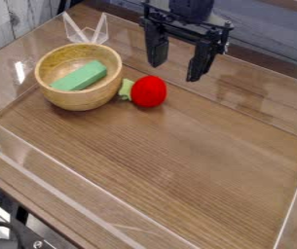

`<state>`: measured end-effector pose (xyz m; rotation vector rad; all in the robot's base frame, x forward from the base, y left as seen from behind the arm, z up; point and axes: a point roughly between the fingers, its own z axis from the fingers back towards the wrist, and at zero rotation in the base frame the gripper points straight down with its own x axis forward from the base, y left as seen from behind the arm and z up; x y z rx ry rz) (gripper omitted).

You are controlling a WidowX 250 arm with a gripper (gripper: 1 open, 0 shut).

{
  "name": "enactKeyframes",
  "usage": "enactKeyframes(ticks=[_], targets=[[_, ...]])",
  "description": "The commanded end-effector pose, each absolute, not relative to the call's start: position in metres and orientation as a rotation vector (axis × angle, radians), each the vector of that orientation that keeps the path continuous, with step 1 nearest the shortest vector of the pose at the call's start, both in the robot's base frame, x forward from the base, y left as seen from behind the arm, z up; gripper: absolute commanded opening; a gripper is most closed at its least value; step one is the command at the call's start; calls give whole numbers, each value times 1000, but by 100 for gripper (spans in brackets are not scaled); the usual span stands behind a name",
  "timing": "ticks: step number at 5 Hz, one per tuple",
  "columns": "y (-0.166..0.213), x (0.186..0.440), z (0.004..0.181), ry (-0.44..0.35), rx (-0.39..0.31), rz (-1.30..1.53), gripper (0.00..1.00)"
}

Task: Remove the green block from the brown bowl and put it on the table

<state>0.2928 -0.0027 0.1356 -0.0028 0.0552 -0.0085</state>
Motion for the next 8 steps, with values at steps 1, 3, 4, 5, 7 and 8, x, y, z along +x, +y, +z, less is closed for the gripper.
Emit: enactKeyframes(ticks=[1,3,4,5,7,8], targets=[[13,286,124,75,-5,-17,100],[98,260,130,50,9,-73,100],[128,252,122,44,18,-49,100],[146,251,110,42,22,-21,100],[177,273,87,35,24,24,100],[185,285,75,40,25,82,100]])
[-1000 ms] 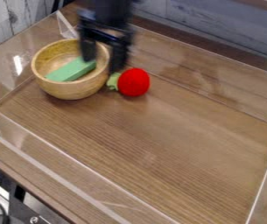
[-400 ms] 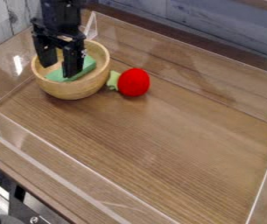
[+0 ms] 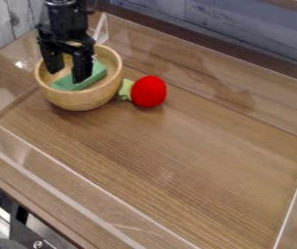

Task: Remove the green block from the brown bowl and put it on the table

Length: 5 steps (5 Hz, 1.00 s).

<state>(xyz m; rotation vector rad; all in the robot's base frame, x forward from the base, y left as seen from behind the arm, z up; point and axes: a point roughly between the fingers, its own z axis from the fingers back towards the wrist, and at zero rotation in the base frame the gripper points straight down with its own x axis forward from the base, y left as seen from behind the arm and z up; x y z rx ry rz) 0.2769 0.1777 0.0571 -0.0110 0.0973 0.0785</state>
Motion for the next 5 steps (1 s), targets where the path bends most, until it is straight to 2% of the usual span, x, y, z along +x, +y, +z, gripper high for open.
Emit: enactKeyframes(ticks=[1,4,5], targets=[[190,295,64,46,26,131,100],[196,309,55,73,21,133,100],[210,311,55,81,20,103,100]])
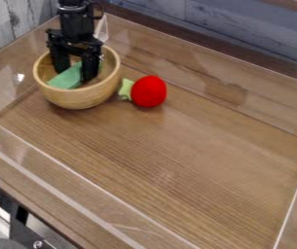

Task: Remove the green block from the brown bowl and put it on the table

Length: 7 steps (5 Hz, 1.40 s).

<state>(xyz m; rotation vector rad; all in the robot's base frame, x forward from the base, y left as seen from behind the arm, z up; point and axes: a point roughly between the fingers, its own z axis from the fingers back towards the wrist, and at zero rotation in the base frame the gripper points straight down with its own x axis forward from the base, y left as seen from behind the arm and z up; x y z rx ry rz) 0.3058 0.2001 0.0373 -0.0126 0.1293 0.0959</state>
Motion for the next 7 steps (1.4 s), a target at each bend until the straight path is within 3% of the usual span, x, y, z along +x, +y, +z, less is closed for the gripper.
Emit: enactKeyframes(ticks=[1,3,5,6,7], targets=[[218,311,57,89,17,76,100],[222,304,51,103,6,155,100],[212,305,24,115,-6,185,100],[211,301,22,120,-17,198,0],[209,296,23,124,-36,209,0]])
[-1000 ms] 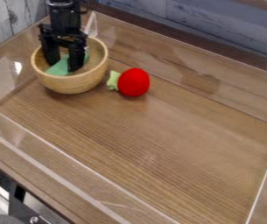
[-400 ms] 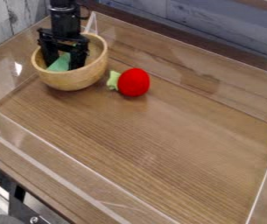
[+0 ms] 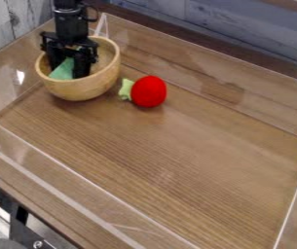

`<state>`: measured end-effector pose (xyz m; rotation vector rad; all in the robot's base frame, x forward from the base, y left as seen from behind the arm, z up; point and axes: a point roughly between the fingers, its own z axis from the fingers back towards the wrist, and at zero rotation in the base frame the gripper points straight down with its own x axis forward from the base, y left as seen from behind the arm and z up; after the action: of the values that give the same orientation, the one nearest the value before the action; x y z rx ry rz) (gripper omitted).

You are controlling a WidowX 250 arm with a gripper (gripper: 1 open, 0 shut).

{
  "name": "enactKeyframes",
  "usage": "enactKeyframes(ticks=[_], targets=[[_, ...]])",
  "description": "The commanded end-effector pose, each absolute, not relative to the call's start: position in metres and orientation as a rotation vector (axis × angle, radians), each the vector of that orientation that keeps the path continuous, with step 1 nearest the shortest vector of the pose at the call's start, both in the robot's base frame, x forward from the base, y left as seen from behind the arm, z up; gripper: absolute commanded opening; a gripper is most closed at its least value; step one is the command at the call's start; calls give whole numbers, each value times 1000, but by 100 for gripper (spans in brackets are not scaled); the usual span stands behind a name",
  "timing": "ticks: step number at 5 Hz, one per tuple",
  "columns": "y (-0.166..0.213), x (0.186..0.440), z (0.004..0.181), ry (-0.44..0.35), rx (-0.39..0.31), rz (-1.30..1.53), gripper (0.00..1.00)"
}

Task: Remove the green block from the brown bowl and put it on the table

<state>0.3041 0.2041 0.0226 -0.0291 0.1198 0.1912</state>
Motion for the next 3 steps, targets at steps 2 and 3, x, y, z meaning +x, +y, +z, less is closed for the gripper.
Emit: enactKeyframes(ticks=[2,3], targets=[[207,306,73,39,-112,257,0],[202,309,92,6,-146,301,0]])
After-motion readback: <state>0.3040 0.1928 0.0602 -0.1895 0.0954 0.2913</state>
